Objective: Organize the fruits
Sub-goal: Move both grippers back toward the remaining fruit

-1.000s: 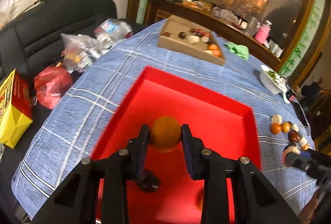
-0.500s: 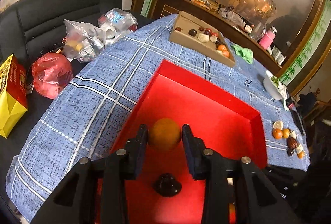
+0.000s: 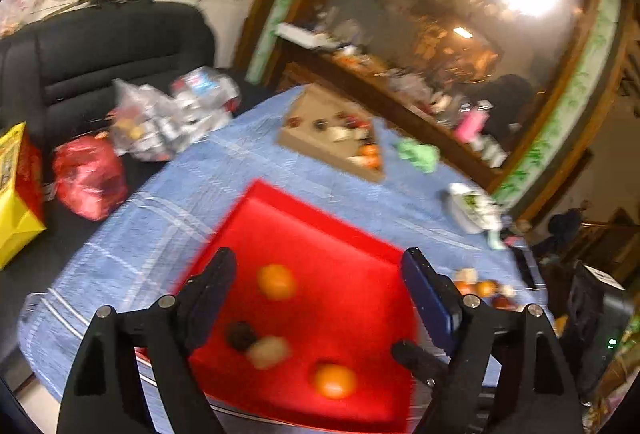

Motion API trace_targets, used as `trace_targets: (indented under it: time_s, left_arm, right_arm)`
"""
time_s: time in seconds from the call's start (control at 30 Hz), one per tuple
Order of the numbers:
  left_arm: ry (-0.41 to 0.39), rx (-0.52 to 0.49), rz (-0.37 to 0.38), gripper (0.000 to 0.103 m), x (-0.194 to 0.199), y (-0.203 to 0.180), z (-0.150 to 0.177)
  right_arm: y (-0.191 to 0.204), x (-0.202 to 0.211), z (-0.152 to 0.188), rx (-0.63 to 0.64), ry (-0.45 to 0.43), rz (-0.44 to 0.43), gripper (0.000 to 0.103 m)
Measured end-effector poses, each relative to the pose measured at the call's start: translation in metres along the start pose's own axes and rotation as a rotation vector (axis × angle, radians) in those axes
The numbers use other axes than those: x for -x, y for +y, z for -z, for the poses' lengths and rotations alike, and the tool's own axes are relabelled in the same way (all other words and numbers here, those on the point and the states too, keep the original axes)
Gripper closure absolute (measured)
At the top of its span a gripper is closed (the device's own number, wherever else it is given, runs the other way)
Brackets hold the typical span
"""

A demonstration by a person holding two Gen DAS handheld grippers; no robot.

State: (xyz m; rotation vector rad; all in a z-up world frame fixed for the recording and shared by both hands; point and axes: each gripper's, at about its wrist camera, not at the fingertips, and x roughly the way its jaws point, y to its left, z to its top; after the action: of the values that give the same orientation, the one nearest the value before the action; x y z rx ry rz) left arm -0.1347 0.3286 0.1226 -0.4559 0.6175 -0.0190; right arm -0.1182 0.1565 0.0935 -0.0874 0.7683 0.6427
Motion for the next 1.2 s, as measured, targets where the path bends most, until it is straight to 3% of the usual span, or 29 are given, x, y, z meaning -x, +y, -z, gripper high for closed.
trace_targets:
  time_s: [0.1,0.27,0.4,0.67,0.8,0.9,1.03,1.2]
  left_arm:
    - [-0.019,0.005,0.071,0.02,0.012,-0.023,0.002]
    - [-0.038,-0.034,0.128,0.02,0.031,-0.059,0.005]
    - [-0.064,-0.067,0.173,0.02,0.058,-0.084,0.01]
    - [-0.164,-0.149,0.25,0.02,0.134,-0.107,0.0]
    - [-0.233,-0.188,0.24,0.02,0.175,-0.108,-0.014]
    - [-0.305,-0.225,0.193,0.02,0.208,-0.11,-0.028]
    - [-0.354,-0.279,0.123,0.019,0.235,-0.114,-0.048]
    - [-0.401,-0.357,0.008,0.013,0.246,-0.13,-0.077]
  right_arm:
    - [-0.018,0.028,0.002,-0.057,-0.079,0.048,0.031]
    - [-0.071,0.065,0.019,-0.322,-0.07,-0.108,0.031]
    - [-0.097,0.103,0.035,-0.377,-0.095,-0.081,0.028]
    - [-0.158,0.229,0.069,-0.454,-0.179,0.126,0.024]
    - [-0.171,0.315,0.069,-0.448,-0.249,0.263,0.02]
    - [-0.171,0.378,0.056,-0.4,-0.299,0.352,0.017]
    - [-0.162,0.463,0.03,-0.314,-0.373,0.532,0.012]
    - [-0.165,0.54,-0.012,-0.264,-0.4,0.747,0.002]
